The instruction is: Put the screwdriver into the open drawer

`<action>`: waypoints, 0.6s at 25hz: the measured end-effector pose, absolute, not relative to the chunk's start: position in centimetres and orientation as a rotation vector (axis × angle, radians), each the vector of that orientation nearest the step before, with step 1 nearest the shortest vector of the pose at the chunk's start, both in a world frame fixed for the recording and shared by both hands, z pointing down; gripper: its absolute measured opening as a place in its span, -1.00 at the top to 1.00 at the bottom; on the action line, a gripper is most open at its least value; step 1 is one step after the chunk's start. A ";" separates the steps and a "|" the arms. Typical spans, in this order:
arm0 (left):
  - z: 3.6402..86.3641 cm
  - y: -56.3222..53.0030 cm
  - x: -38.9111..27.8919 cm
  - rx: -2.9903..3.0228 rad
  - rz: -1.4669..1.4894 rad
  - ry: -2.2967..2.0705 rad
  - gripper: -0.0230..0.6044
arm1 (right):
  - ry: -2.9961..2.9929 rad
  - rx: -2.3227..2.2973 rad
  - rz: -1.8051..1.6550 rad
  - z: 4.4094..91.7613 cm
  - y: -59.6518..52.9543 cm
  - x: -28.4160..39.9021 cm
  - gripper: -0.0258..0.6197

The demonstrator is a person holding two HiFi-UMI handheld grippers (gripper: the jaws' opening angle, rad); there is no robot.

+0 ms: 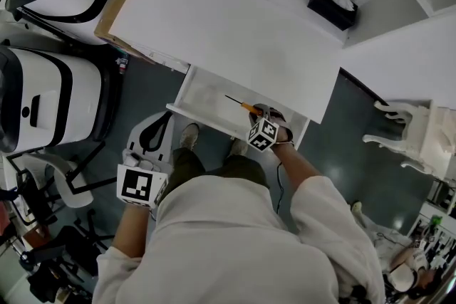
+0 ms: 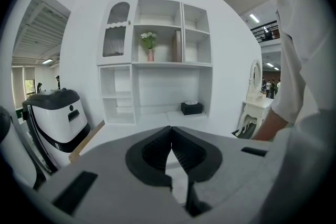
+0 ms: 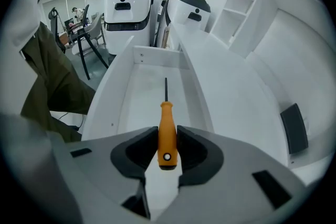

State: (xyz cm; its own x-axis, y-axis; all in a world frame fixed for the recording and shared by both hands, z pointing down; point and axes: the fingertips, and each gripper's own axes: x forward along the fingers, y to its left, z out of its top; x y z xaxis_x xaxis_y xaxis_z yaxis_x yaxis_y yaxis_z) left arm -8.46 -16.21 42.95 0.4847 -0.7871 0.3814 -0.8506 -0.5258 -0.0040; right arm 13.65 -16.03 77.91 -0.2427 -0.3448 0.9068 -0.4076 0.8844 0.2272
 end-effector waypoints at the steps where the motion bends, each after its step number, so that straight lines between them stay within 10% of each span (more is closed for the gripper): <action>1: 43.2 -16.2 -8.6 2.533 0.514 -1.420 0.91 | -1.847 0.554 0.069 78.4 -16.0 13.6 0.55; 15: 45.2 -16.5 -10.6 2.435 0.584 -1.471 0.91 | -1.806 0.466 0.120 84.6 -16.3 13.4 0.55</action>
State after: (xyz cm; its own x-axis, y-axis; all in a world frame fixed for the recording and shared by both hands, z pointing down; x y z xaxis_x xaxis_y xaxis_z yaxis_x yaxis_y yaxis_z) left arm -10.64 -16.46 45.23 0.4145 -0.7901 0.4516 -0.8847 -0.4662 -0.0037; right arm 13.41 -16.28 84.61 -0.2129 -0.2505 0.9444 -0.3735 0.9140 0.1582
